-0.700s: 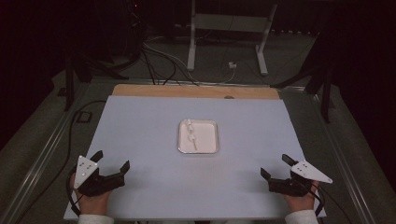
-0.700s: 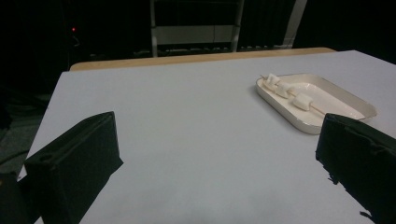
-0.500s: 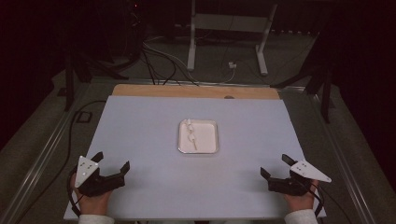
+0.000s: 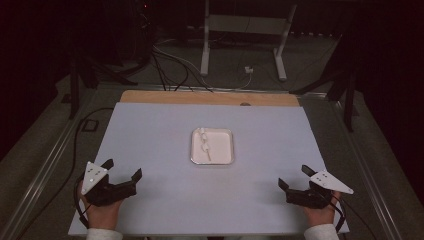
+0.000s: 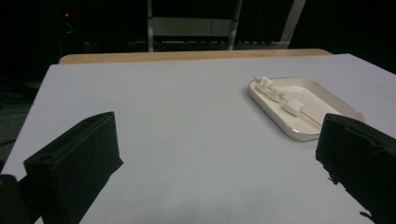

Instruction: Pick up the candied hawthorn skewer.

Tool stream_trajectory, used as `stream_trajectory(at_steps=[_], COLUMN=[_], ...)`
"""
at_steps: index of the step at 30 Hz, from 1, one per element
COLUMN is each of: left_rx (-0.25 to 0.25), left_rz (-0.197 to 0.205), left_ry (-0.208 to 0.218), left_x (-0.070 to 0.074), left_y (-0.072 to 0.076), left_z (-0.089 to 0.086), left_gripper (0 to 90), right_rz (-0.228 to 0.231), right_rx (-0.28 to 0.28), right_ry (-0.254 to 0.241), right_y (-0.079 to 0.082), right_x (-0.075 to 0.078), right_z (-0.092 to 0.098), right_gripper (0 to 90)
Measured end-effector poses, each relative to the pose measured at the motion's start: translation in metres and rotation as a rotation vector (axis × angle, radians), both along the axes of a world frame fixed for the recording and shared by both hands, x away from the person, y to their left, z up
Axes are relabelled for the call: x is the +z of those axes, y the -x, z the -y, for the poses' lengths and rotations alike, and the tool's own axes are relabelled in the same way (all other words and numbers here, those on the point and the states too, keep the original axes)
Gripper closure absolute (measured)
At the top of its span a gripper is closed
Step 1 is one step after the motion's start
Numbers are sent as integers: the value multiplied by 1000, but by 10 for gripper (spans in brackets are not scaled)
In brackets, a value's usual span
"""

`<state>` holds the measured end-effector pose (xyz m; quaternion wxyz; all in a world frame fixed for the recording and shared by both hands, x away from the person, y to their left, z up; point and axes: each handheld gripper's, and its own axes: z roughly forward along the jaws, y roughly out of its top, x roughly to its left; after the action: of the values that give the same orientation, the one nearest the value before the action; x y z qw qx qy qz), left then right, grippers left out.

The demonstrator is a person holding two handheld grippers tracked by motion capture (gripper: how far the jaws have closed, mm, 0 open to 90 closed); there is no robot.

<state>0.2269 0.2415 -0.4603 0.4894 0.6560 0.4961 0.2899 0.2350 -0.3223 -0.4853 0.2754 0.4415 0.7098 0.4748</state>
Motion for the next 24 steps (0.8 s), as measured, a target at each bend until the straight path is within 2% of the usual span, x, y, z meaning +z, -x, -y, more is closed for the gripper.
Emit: stream_trajectory(at_steps=[14,24], left_rx=[-36,-66], left_rz=[-24,-57], left_ry=[15,26], left_x=[12,16], left_y=[-22,-43], left_z=[19,38], left_gripper=[6,6], right_rz=[-7,-9], right_rx=[-7,-6], right_ry=[-15,-23], right_y=[-1,-2], right_x=[0,0], right_z=[3,1], right_gripper=[9,9])
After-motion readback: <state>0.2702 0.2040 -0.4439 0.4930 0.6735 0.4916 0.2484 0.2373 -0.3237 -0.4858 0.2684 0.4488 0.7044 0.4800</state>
